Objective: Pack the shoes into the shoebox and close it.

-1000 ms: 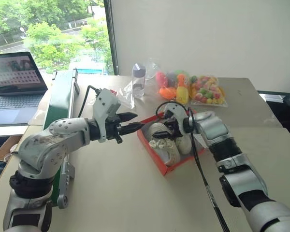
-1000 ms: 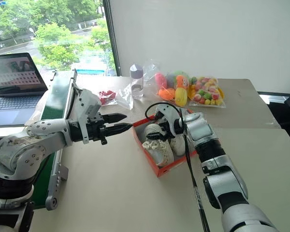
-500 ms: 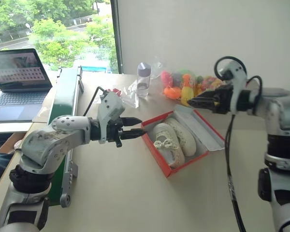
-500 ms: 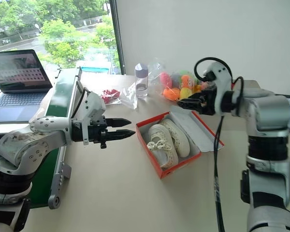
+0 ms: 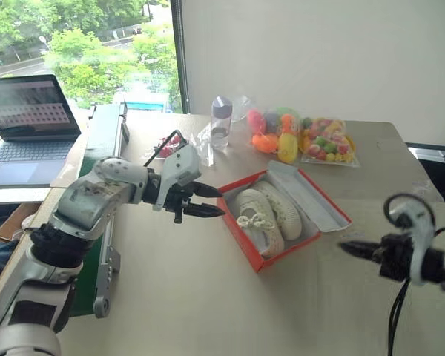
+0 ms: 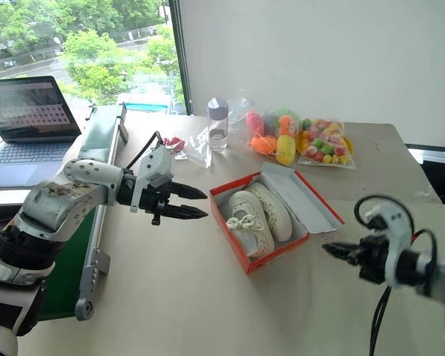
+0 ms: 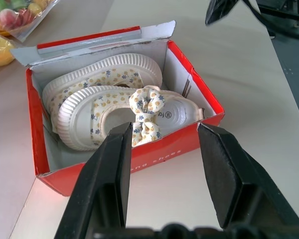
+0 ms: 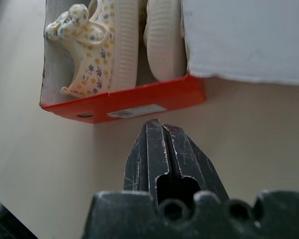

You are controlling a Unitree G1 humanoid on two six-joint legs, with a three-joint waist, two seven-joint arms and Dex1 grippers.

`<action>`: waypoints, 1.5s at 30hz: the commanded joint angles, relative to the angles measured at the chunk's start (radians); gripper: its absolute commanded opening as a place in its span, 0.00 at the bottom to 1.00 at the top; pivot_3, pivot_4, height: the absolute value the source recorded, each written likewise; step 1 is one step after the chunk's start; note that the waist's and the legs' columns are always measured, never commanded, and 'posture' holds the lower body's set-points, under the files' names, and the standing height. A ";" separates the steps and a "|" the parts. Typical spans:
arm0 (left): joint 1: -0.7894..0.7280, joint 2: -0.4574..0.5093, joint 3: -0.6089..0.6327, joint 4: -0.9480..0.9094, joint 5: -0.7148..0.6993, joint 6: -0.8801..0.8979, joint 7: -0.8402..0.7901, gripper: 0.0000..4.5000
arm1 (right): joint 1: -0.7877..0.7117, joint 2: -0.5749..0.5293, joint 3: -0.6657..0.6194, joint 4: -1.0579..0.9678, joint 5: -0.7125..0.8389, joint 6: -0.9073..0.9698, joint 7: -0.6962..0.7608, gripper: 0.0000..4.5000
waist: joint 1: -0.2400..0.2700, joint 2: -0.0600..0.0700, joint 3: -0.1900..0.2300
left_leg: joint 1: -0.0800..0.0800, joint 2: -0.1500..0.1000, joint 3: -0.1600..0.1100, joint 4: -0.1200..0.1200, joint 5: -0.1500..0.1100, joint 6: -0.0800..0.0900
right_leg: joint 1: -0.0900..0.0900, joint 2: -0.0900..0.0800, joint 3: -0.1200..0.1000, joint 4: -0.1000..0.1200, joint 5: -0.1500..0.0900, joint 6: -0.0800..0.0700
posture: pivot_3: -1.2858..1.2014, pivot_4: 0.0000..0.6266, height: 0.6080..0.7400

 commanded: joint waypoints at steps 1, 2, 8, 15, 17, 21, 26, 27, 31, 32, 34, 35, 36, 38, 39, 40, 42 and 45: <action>-0.004 0.012 0.027 -0.040 0.011 -0.002 -0.006 0.49 | -0.019 0.057 0.034 0.145 -0.050 -0.205 -0.074 0.02 | -0.004 0.000 0.000 | 0.000 0.000 0.000 0.001 0.000 0.000 | 0.000 0.000 0.000 0.001 0.000 0.000 | 0.52 0.24 1.00; 0.002 0.018 0.033 -0.052 0.011 0.005 -0.003 0.49 | -0.022 0.064 0.054 0.182 -0.061 -0.247 -0.081 0.02 | -0.003 0.000 0.000 | 0.000 0.000 0.000 0.002 0.000 0.000 | 0.000 0.000 0.000 0.001 0.000 -0.001 | 0.52 0.24 1.00; 0.048 0.055 0.079 -0.134 -0.010 0.066 0.027 0.49 | -0.083 0.072 0.134 0.433 -0.117 -0.456 -0.115 0.02 | -0.004 0.000 0.000 | 0.000 -0.001 0.000 0.003 0.000 0.001 | 0.001 0.000 0.002 0.001 -0.002 -0.004 | 0.52 0.24 1.00; 0.091 0.085 0.119 -0.206 -0.034 0.132 0.057 0.49 | -0.223 0.111 0.131 0.720 -0.144 -0.700 -0.183 0.02 | -0.004 0.001 0.001 | 0.000 -0.001 0.000 0.003 -0.001 0.002 | 0.001 0.001 0.003 0.001 0.000 0.000 | 0.52 0.24 1.00; 0.120 0.125 0.122 -0.235 -0.041 0.142 0.031 0.49 | -0.289 0.142 0.079 0.803 -0.101 -0.760 -0.211 0.02 | -0.010 0.001 0.001 | 0.000 -0.001 0.000 0.003 -0.001 0.002 | 0.001 0.002 0.003 0.001 0.000 0.000 | 0.52 0.24 1.00; 0.149 0.180 0.130 -0.241 -0.037 0.146 0.007 0.49 | -0.372 0.175 -0.001 0.859 0.002 -0.809 -0.202 0.02 | -0.017 0.002 0.001 | 0.001 -0.001 0.001 0.003 0.000 0.002 | 0.001 0.003 0.005 0.003 0.001 0.001 | 0.52 0.24 1.00; 0.176 0.209 0.138 -0.234 -0.033 0.136 -0.006 0.49 | -0.406 0.165 -0.059 0.784 0.140 -0.767 -0.177 0.02 | -0.014 0.002 0.001 | 0.001 -0.001 0.001 0.003 0.000 0.001 | 0.001 0.003 0.005 0.003 0.001 0.001 | 0.52 0.24 1.00; 0.179 0.208 0.144 -0.233 -0.036 0.140 -0.001 0.49 | -0.405 0.156 -0.066 0.749 0.172 -0.743 -0.174 0.02 | -0.014 0.002 0.001 | 0.001 -0.001 0.001 0.003 0.000 0.001 | 0.001 0.003 0.005 0.003 0.001 0.001 | 0.52 0.24 1.00; 0.206 0.216 0.165 -0.227 -0.036 0.146 0.009 0.49 | -0.381 0.088 -0.078 0.520 0.371 -0.560 -0.141 0.02 | -0.014 0.005 0.003 | 0.001 -0.001 0.001 0.003 0.000 0.002 | 0.001 0.002 0.005 0.004 0.001 0.001 | 0.52 0.24 1.00; 0.211 0.217 0.167 -0.223 -0.031 0.144 0.013 0.49 | -0.371 0.065 -0.066 0.463 0.413 -0.515 -0.133 0.02 | -0.014 0.006 0.004 | 0.001 -0.001 0.001 0.003 0.000 0.002 | 0.001 0.002 0.005 0.004 0.001 0.001 | 0.52 0.24 1.00; 0.216 0.218 0.171 -0.217 -0.023 0.139 0.018 0.49 | -0.360 0.027 -0.032 0.385 0.445 -0.469 -0.131 0.02 | -0.012 0.006 0.004 | 0.001 0.000 0.001 0.003 0.000 0.001 | 0.001 0.002 0.004 0.004 0.001 0.001 | 0.52 0.24 1.00; 0.215 0.215 0.173 -0.214 -0.023 0.141 0.021 0.49 | -0.359 0.015 -0.015 0.365 0.442 -0.470 -0.131 0.02 | -0.013 0.006 0.004 | 0.001 0.000 0.000 0.003 0.000 0.001 | 0.001 0.003 0.004 0.004 0.001 0.001 | 0.52 0.24 1.00; 0.215 0.211 0.176 -0.213 -0.023 0.143 0.026 0.49 | -0.375 0.010 -0.007 0.354 0.467 -0.451 -0.141 0.02 | -0.014 0.005 0.004 | 0.001 0.001 0.000 0.003 0.000 0.001 | 0.001 0.003 0.004 0.004 0.001 0.001 | 0.52 0.24 1.00; 0.216 0.204 0.183 -0.212 -0.028 0.151 0.036 0.49 | -0.414 0.001 0.016 0.333 0.513 -0.418 -0.155 0.02 | -0.016 0.005 0.004 | 0.002 0.001 0.001 0.003 0.000 0.001 | 0.001 0.003 0.005 0.004 0.001 0.001 | 0.52 0.24 1.00; 0.222 0.207 0.187 -0.215 -0.030 0.150 0.037 0.49 | -0.436 -0.004 0.040 0.325 0.516 -0.409 -0.161 0.02 | -0.016 0.005 0.004 | 0.002 0.000 0.001 0.004 0.000 0.001 | 0.001 0.003 0.005 0.005 0.001 0.000 | 0.52 0.24 1.00; 0.226 0.210 0.188 -0.217 -0.032 0.148 0.037 0.49 | -0.449 -0.009 0.058 0.320 0.512 -0.407 -0.165 0.02 | -0.017 0.005 0.004 | 0.002 0.000 0.002 0.004 0.000 0.001 | 0.001 0.002 0.006 0.006 0.001 0.000 | 0.52 0.24 1.00; 0.236 0.216 0.196 -0.223 -0.035 0.149 0.040 0.49 | -0.497 -0.012 0.107 0.330 0.505 -0.391 -0.172 0.02 | -0.016 0.005 0.004 | 0.002 0.000 0.002 0.006 0.000 0.001 | 0.001 0.002 0.006 0.007 0.000 -0.001 | 0.52 0.24 1.00; 0.248 0.216 0.215 -0.233 -0.037 0.157 0.059 0.49 | -0.590 0.016 0.180 0.399 0.492 -0.369 -0.194 0.02 | -0.017 0.005 0.004 | 0.001 0.000 0.001 0.008 0.000 0.001 | 0.000 0.002 0.005 0.009 -0.001 -0.002 | 0.52 0.24 1.00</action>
